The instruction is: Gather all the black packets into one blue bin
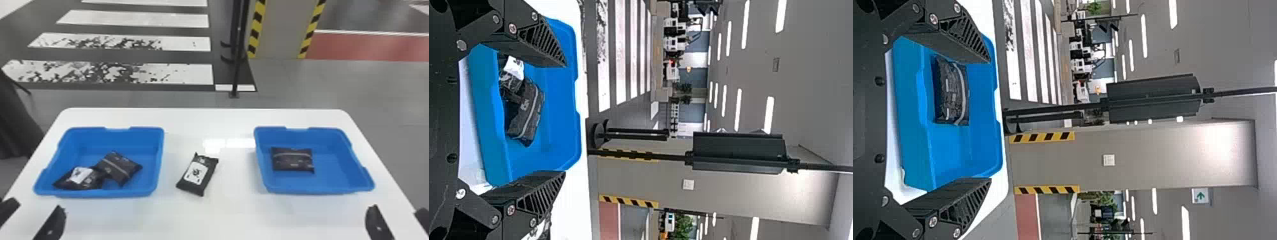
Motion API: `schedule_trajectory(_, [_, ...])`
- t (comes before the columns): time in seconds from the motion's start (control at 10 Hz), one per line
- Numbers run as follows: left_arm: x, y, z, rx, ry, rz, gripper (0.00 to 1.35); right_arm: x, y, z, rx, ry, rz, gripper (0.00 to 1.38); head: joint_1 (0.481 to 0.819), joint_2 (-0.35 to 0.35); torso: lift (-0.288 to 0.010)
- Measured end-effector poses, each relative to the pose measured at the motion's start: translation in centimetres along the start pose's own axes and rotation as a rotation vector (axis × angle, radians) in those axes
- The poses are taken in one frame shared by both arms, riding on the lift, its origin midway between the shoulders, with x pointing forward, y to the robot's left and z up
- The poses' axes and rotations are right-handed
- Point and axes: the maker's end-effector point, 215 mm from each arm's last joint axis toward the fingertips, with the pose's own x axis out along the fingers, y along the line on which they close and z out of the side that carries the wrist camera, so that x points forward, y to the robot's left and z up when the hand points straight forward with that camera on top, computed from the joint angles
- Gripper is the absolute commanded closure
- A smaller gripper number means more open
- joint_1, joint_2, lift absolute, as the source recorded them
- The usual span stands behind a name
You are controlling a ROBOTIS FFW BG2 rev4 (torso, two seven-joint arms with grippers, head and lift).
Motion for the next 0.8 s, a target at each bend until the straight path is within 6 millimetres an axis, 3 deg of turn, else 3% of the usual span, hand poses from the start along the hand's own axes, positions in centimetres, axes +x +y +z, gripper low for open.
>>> schedule_trajectory(0.8, [0.33, 0.10, -0.27, 0.016, 0.012, -0.001, 0.29, -0.05, -0.13, 0.05, 0.010, -0.002, -0.004, 0.19, 0.695, -0.056, -0.110])
